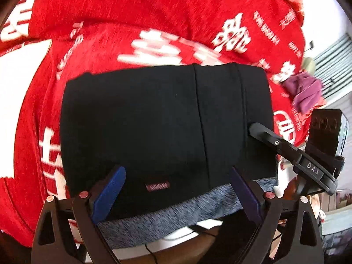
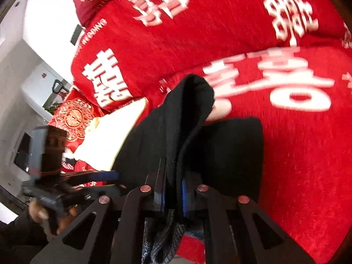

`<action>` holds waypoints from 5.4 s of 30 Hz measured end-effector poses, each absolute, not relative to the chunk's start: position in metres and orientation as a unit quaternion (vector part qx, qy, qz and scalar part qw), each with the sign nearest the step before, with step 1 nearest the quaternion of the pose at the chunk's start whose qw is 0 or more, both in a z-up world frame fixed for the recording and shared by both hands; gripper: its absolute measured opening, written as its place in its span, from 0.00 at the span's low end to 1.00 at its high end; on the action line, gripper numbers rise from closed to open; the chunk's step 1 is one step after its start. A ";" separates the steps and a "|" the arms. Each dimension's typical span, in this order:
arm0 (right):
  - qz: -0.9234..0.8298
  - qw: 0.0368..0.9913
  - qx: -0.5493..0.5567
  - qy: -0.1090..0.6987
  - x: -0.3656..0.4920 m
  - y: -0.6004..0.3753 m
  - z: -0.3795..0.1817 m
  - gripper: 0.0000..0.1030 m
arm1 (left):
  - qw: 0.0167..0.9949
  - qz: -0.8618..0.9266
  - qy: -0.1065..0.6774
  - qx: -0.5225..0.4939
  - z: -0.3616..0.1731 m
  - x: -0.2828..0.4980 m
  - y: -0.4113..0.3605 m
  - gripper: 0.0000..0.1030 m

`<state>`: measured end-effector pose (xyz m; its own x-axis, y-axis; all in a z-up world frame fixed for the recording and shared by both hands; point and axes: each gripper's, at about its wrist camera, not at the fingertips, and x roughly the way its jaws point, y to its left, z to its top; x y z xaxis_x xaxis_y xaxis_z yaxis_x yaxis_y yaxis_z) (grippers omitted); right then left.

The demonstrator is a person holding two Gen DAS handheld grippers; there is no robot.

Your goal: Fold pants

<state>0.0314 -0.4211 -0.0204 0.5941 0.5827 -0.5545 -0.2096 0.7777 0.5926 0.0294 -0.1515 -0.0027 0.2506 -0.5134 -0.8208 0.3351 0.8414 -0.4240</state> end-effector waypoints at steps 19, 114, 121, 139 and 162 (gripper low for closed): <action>0.169 0.923 0.075 0.336 0.047 -0.390 0.022 0.78 | 0.822 -0.247 0.513 0.029 -0.032 0.015 -0.173 1.00; 0.112 0.887 0.123 0.431 0.037 -0.372 -0.010 0.89 | 0.820 -0.144 0.551 -0.060 -0.035 0.055 -0.113 1.00; 0.099 0.891 0.020 0.442 0.010 -0.345 -0.034 0.89 | 0.780 -0.137 0.598 -0.124 -0.066 0.053 -0.098 1.00; 0.061 0.896 -0.048 0.437 -0.022 -0.323 -0.044 1.00 | 0.823 -0.153 0.545 -0.043 -0.058 0.011 -0.114 1.00; 0.061 0.891 -0.038 0.448 -0.020 -0.325 -0.040 1.00 | 0.816 -0.181 0.548 -0.041 -0.061 0.010 -0.112 1.00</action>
<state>-0.0198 -0.3248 -0.0403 0.5908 0.0756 -0.8033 -0.1431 0.9896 -0.0122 0.0104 -0.1124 -0.0612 0.3341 -0.3396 -0.8792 0.2500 0.9314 -0.2648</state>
